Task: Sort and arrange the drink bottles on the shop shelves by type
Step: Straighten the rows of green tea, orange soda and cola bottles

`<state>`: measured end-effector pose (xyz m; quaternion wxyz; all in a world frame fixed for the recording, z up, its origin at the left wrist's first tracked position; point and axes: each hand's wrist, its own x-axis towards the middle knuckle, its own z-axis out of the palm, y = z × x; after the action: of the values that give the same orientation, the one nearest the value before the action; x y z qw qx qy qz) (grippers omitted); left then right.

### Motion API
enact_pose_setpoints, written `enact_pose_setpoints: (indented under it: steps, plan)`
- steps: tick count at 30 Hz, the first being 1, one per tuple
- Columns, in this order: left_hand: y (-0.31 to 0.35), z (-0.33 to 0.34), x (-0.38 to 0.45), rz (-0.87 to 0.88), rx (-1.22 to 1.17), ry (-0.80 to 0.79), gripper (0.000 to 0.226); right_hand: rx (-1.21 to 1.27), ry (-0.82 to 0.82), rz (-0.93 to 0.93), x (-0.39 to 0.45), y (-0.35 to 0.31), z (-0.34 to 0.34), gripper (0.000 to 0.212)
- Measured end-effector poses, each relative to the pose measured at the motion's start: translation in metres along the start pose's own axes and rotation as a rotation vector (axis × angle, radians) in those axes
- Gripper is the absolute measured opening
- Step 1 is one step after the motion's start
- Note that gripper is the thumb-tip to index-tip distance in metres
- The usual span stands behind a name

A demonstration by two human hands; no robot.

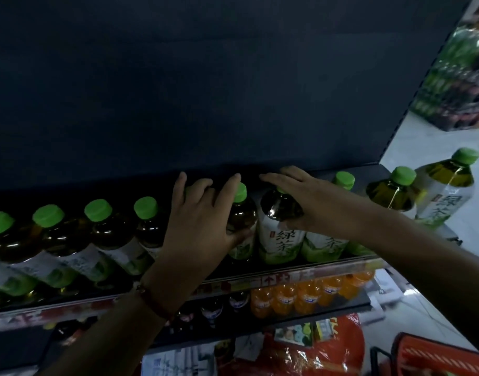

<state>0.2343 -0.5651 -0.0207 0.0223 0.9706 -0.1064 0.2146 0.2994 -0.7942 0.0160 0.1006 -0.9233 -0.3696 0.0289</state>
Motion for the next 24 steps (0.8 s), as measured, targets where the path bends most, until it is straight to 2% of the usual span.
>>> enact_pose_setpoints:
  steps: [5,9,10,11,13,15,19,24]
  plan:
    - [0.004,-0.002,-0.001,-0.013,0.000,-0.001,0.100,-0.038,0.073,0.032,-0.009,-0.011,0.000,0.091]
    - [0.022,-0.010,0.006,0.063,-0.056,0.054,0.102,0.008,0.422,0.138,-0.035,-0.003,-0.012,0.077]
    - [0.029,-0.011,0.011,0.091,-0.051,0.061,0.102,0.004,0.460,0.197,-0.039,0.004,-0.014,0.078]
    - [0.036,-0.011,0.016,0.113,-0.038,0.057,0.102,-0.003,0.438,0.262,-0.043,0.011,-0.015,0.081]
    - [0.053,-0.009,0.026,0.128,-0.008,0.013,0.107,-0.010,0.289,0.339,-0.047,0.023,-0.013,0.088]
    - [0.066,-0.005,0.032,0.124,0.045,-0.048,0.110,0.000,0.207,0.321,-0.049,0.033,-0.010,0.085]
    - [0.079,-0.001,0.036,0.088,0.127,-0.116,0.100,0.048,0.220,0.225,-0.051,0.048,-0.011,0.078]
    - [0.091,0.000,0.035,-0.046,0.207,-0.165,0.101,0.082,0.213,0.105,-0.059,0.058,-0.005,0.077]
